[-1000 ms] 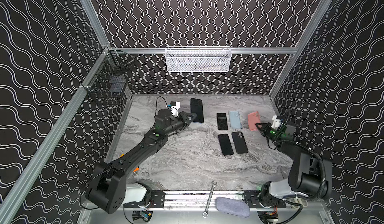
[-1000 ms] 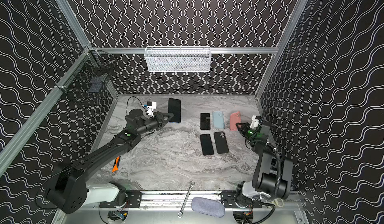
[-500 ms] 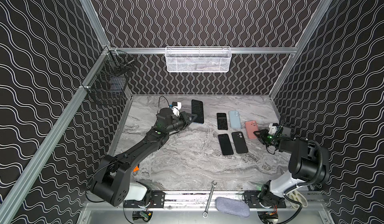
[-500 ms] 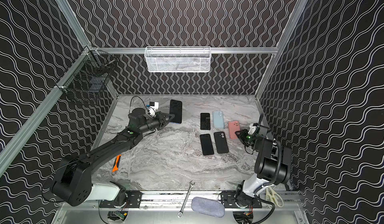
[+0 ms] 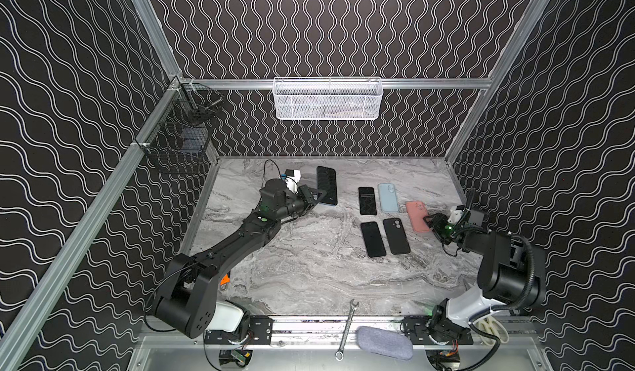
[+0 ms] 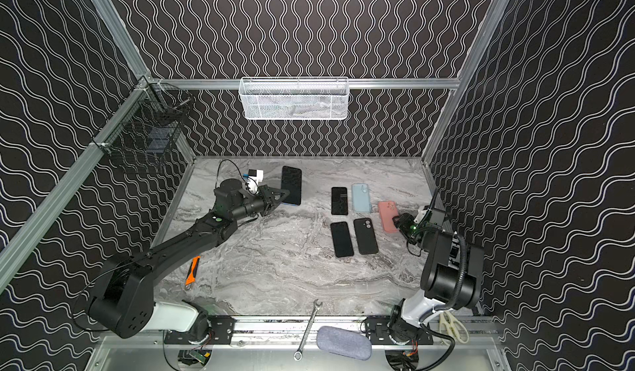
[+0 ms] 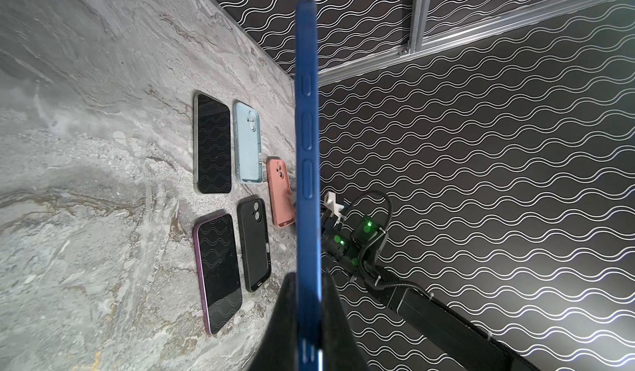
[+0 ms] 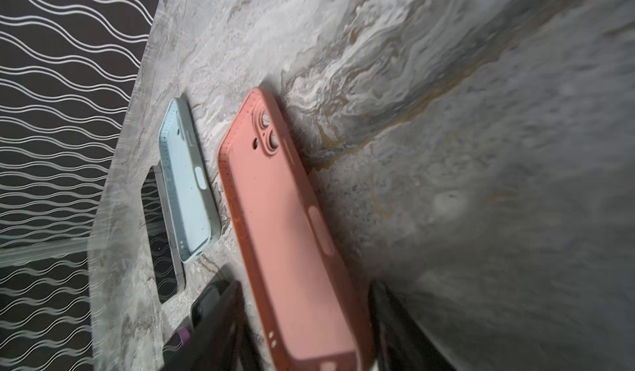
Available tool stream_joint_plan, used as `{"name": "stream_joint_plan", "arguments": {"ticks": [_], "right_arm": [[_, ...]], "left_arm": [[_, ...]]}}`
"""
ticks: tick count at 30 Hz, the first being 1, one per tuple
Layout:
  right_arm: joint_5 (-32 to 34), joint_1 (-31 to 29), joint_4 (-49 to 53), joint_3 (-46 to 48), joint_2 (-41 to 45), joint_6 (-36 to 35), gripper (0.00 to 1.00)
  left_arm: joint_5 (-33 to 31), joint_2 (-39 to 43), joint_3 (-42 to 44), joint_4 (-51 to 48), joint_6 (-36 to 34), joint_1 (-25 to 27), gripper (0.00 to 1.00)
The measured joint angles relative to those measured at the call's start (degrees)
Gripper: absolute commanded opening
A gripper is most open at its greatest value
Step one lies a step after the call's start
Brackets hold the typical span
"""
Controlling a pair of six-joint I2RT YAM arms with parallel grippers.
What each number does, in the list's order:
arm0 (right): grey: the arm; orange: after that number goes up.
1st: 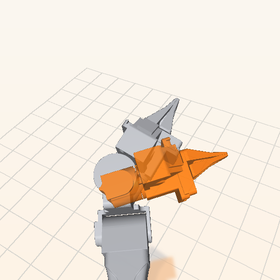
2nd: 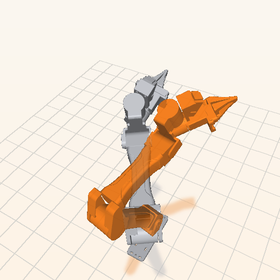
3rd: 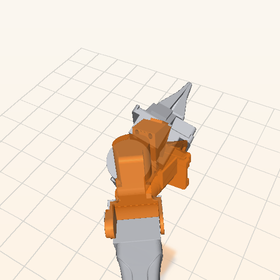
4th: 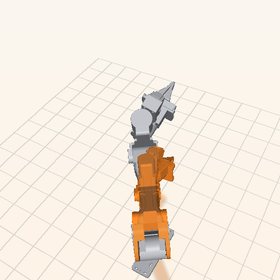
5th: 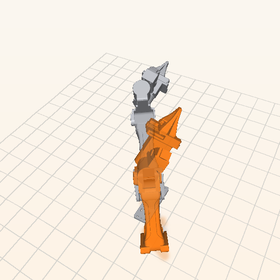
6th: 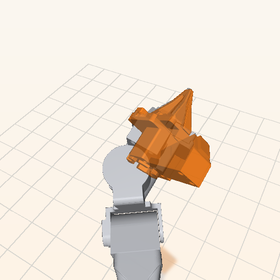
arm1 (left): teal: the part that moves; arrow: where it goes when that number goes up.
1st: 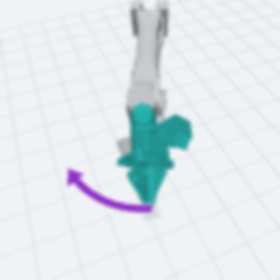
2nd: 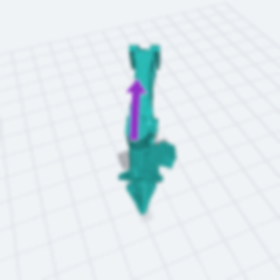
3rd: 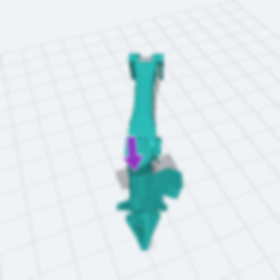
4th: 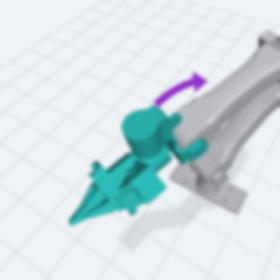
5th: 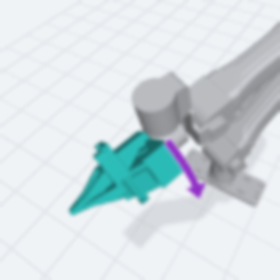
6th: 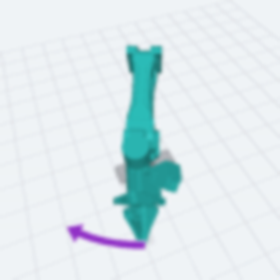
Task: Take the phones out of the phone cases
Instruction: 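Lower the pink case onto the table beside the light-blue case with the right gripper, then open the right gripper and lift it off the pink case while left holds phone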
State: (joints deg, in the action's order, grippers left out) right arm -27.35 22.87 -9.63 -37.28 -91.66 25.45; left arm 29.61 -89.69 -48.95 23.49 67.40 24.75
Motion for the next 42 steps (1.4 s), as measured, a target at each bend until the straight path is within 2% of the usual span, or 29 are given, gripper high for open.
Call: {"name": "stream_joint_plan", "arguments": {"ticks": [2,4,13,19,27,33,42], "right_arm": [[1.7,0.0,0.4,0.2,1.3,-0.1,0.77],[3.0,0.0,0.7,0.4,2.6,-0.5,1.0],[7.4,-0.1,4.2,3.6,16.0,-1.5,1.0],[5.7,-0.5,10.4,2.9,26.1,-4.0,1.0],[2.8,-1.6,18.6,3.0,40.1,-7.4,1.0],[1.3,-2.3,20.0,4.5,43.5,-8.1,1.0],[-0.2,-2.4,17.7,6.1,42.6,-7.9,1.0]], "left_arm": [[0.0,-0.2,0.0,0.0,0.0,0.0,0.0],[0.0,-0.2,0.0,0.0,0.0,0.0,0.0],[-0.4,0.0,1.7,0.5,-0.3,0.2,0.0],[-3.6,-1.3,2.6,1.3,-1.9,1.8,0.0],[-10.2,-6.2,5.6,6.9,-2.1,7.7,0.0],[-14.0,-10.8,7.6,13.5,-1.5,8.3,0.0],[-14.4,-18.1,7.7,20.8,0.0,9.1,0.0]]}}
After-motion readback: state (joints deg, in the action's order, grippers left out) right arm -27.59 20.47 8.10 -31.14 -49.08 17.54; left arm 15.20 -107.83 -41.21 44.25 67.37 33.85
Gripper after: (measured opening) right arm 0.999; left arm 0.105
